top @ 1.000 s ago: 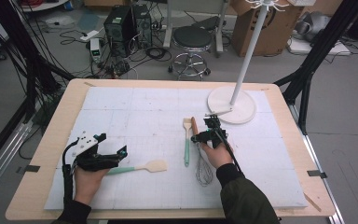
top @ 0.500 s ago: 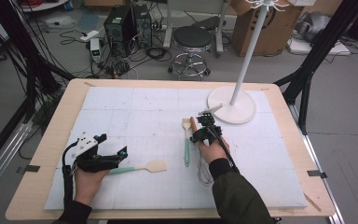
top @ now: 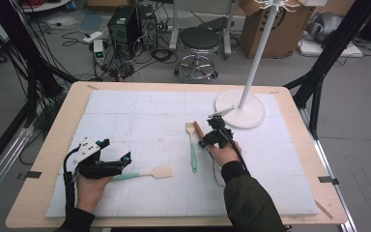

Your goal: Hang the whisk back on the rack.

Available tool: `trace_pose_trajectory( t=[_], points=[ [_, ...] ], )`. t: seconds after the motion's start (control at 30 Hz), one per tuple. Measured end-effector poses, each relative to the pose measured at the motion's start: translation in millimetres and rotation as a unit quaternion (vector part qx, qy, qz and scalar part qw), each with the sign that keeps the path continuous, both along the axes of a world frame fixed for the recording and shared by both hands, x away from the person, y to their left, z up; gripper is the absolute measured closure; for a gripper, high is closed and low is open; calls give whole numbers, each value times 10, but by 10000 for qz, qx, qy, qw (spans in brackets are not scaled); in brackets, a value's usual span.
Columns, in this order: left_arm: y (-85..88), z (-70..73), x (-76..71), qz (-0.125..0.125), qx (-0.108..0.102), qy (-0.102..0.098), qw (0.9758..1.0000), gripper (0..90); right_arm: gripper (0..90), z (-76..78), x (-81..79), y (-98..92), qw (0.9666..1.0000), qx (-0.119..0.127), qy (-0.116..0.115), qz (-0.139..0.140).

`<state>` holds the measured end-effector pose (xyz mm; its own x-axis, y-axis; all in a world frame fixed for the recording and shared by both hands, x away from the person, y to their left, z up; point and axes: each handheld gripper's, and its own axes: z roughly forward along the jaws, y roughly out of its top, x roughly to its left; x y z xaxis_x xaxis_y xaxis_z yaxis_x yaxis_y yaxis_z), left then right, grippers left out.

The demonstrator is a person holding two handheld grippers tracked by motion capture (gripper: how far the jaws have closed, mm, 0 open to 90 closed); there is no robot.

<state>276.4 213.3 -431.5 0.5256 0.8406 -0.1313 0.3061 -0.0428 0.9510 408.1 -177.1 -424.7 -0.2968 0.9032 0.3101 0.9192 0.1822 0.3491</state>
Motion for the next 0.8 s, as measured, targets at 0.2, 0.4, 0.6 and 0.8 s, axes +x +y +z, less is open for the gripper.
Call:
trace_pose_trajectory(
  t=[0.2,0.4,0.6,0.8],
  points=[
    [19,-3,0,22,12,17,10000,34,734,40,-41,-299,9977,638,-140,-204],
    [22,1,-2,36,26,5,10000,34,735,95,-119,-473,9936,1052,-405,-66],
    [39,4,-11,61,9,-1,10000,34,735,188,-194,-582,9871,1397,-784,37],
    [48,5,-13,74,13,-16,10000,33,735,288,-285,-793,9766,1844,-1107,-12]
  ],
)
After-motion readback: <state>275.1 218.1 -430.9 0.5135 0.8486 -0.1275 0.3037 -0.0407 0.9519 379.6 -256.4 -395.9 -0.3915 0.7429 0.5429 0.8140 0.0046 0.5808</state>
